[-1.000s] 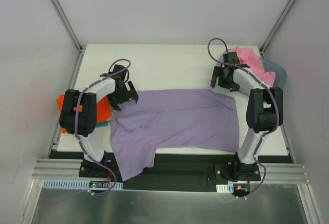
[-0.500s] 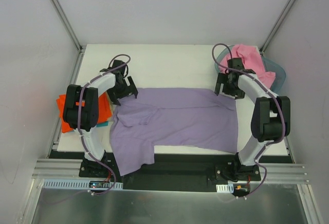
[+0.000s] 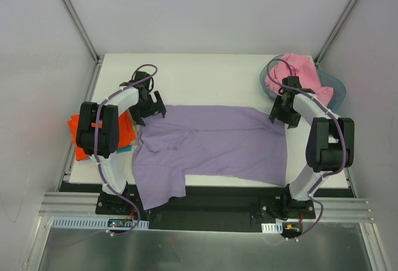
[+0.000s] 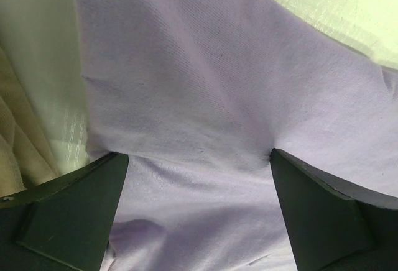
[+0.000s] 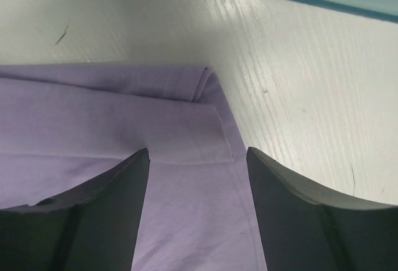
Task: Fold and stack the t-shirts
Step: Fold the flattened tshirt in 1/3 of the way
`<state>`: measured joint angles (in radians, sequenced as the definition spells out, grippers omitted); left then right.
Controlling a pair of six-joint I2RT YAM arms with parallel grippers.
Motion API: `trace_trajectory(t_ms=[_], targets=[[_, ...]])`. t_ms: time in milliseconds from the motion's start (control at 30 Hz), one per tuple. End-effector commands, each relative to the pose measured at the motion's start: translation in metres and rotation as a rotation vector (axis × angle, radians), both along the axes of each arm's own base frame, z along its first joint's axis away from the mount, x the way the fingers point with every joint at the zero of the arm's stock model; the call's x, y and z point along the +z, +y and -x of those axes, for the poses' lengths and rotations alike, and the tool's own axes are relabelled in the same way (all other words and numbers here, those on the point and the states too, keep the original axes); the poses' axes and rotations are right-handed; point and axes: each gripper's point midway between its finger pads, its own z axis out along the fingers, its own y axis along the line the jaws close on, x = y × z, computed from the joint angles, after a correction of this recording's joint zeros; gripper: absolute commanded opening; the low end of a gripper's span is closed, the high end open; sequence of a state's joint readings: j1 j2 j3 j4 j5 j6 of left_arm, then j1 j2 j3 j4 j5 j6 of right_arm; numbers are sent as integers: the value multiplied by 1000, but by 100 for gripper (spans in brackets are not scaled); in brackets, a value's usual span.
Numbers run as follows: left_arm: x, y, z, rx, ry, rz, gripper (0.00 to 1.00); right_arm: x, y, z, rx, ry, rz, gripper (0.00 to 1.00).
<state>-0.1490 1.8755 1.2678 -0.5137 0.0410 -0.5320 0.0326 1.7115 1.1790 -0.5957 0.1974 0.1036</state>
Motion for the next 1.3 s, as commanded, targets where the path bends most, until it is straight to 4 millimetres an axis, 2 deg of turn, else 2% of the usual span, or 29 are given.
trace_trajectory(t_ms=[0,67,167,200,300,367,400,433,467,600,700,800,900,933,1000,1033,1167,1267], targets=[[5,1,4,-20,-12,11,99,-9,0,-7,-33,2,-40,66],[5,0,5,-24,-10,18,99,-13,5,-10,-28,3,-86,62],[5,2,5,-19,-11,6,99,-14,10,-20,-15,-23,-112,39],[4,2,5,-20,-9,8,99,-12,11,-25,-11,-35,-116,24],[3,3,7,-20,-6,2,99,-4,10,-35,-6,-61,-108,9],[3,4,6,-19,-7,0,99,6,6,-43,-10,-95,-91,7],[3,4,6,-18,-8,-3,99,10,5,-46,-9,-105,-83,1],[3,4,6,-17,-8,-5,99,16,4,-51,-7,-123,-75,1],[3,4,6,-17,-6,-5,99,23,3,-58,-3,-145,-74,1],[3,6,6,-17,-7,-11,99,28,1,-71,25,-156,-55,1],[3,6,7,-17,-7,-11,99,22,4,-72,33,-129,-67,1],[3,6,8,-19,-7,-10,99,23,6,-61,33,-125,-79,5],[4,5,8,-19,-8,-5,99,25,5,-37,28,-121,-80,10],[4,5,8,-20,-8,-6,99,25,5,-23,29,-117,-79,12],[4,4,8,-20,-9,-1,99,26,5,-8,13,-121,-82,21],[5,3,8,-22,-10,5,99,15,6,8,4,-82,-85,25],[6,3,7,-22,-13,6,99,-1,4,30,-15,-35,-78,36],[7,2,7,-24,-13,8,99,-8,4,28,-25,-13,-80,44]])
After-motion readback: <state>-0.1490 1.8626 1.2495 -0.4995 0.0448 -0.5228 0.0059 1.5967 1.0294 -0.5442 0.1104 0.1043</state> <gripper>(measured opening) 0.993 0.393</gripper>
